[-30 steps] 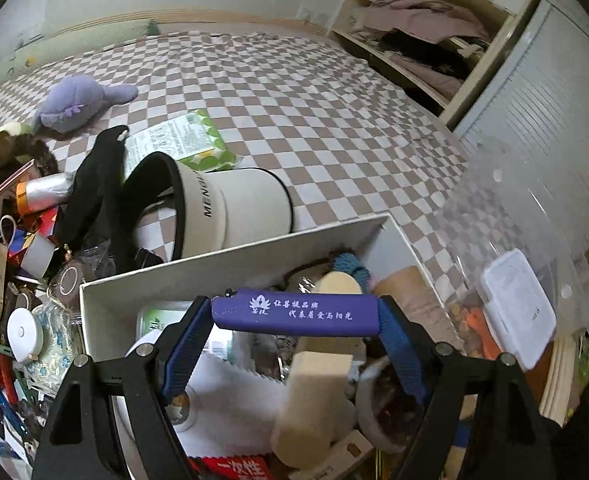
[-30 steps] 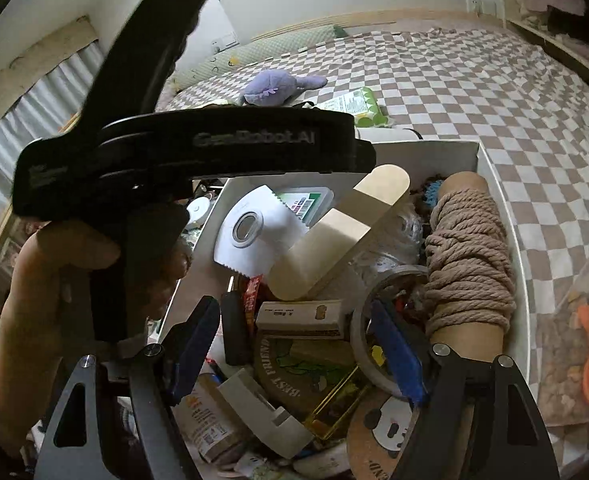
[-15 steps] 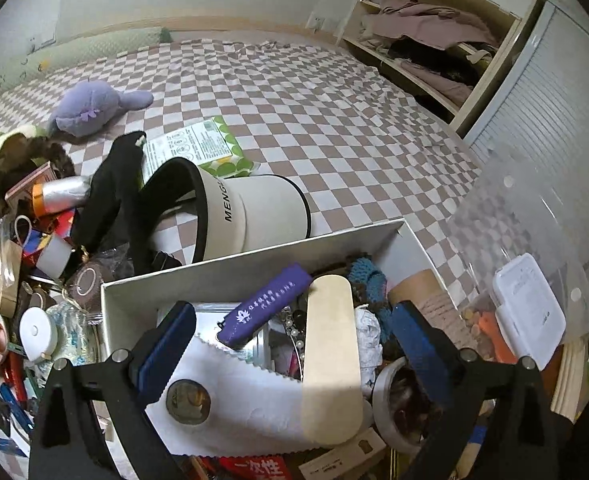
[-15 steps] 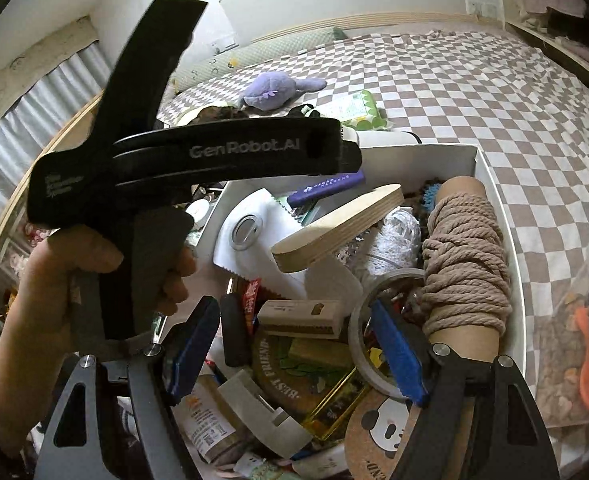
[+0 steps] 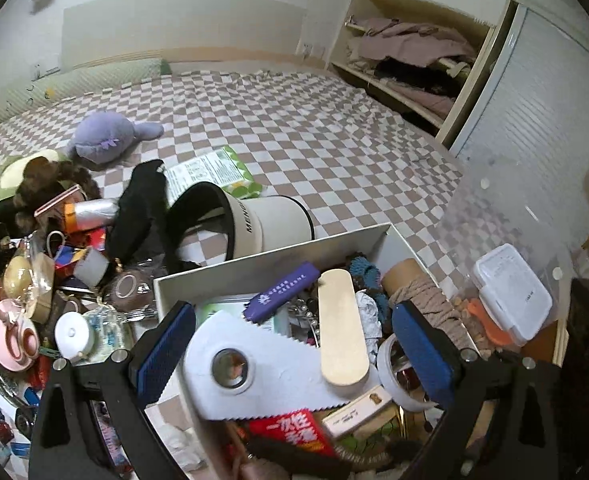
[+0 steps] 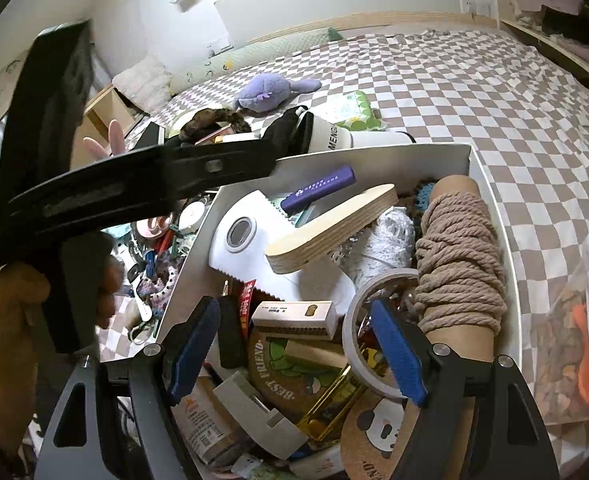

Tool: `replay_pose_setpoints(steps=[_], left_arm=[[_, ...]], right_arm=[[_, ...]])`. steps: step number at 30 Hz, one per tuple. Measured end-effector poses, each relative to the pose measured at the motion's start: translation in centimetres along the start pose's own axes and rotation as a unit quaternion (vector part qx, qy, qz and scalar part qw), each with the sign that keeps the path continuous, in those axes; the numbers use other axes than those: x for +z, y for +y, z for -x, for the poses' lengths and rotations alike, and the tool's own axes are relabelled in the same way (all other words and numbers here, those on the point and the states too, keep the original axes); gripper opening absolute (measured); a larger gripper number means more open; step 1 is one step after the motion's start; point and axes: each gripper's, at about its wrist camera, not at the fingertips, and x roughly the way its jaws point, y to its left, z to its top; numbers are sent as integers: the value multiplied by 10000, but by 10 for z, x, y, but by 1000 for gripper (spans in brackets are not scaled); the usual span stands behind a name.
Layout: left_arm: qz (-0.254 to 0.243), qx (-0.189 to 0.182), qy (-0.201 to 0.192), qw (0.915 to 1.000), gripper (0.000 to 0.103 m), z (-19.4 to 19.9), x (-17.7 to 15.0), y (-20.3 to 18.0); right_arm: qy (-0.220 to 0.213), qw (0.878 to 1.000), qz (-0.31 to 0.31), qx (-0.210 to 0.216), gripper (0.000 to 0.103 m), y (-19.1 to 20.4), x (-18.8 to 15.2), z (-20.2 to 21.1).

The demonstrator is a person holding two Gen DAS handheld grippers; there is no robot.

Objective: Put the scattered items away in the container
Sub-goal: 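Move both grippers back over the clutter on the bed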

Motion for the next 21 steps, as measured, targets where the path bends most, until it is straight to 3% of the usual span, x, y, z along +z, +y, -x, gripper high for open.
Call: replay_pose_setpoints(steps=[6,11,15,17,21], left_arm=[[-56,92,-81,9999,100,30,-7,18],[-8,178,-293,9994,100,61,-11,39],[99,337,-597,9976,100,88,-18,56],[97,477,-743,9960,100,102,-22,63],[92,757,-1033,9917,100,130,-32,76]], right_arm=[[-316,9993,-98,-179,79,2,0,22],[-529,9975,-99,-452,88,9,-14,58],[-754,9954,68,-582,88,31,-15,82],[-880,9941,157,-619,96,44,-15,90],[-1210,9898,449,-605,98,83,-18,113]])
